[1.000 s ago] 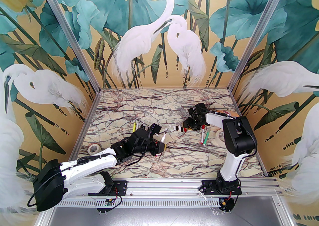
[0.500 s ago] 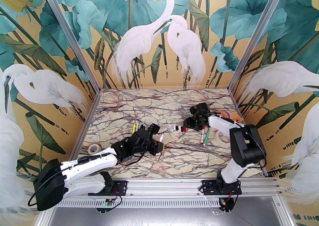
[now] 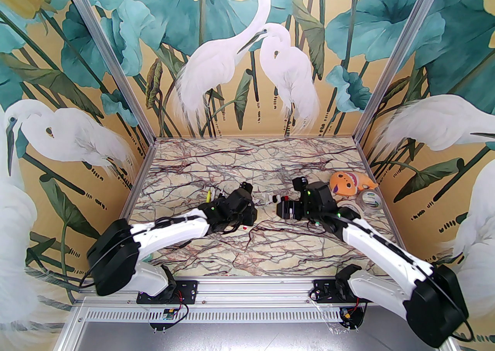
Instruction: Open the pen caps
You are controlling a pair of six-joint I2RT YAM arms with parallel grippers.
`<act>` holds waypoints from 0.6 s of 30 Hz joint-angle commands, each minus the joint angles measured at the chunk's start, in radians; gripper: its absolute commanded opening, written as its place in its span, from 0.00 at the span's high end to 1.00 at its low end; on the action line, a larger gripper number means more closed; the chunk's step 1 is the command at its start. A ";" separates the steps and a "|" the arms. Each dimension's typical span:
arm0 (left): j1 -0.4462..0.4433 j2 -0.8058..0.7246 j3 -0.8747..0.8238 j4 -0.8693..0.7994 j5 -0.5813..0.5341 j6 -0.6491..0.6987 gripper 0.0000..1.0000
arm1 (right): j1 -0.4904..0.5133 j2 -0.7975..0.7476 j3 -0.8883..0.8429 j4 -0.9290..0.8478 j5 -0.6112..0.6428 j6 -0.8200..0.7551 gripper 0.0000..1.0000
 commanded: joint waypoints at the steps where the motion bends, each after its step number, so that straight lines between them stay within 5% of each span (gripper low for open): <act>1: 0.019 0.071 0.066 -0.075 -0.085 -0.008 0.93 | 0.065 -0.074 -0.033 0.023 0.082 0.038 0.10; 5: 0.046 0.142 0.111 -0.096 -0.094 -0.006 0.93 | 0.156 -0.133 -0.043 0.014 0.151 0.055 0.01; 18: 0.078 0.282 0.177 -0.176 -0.245 0.019 0.87 | 0.218 -0.127 -0.032 -0.033 0.229 0.073 0.01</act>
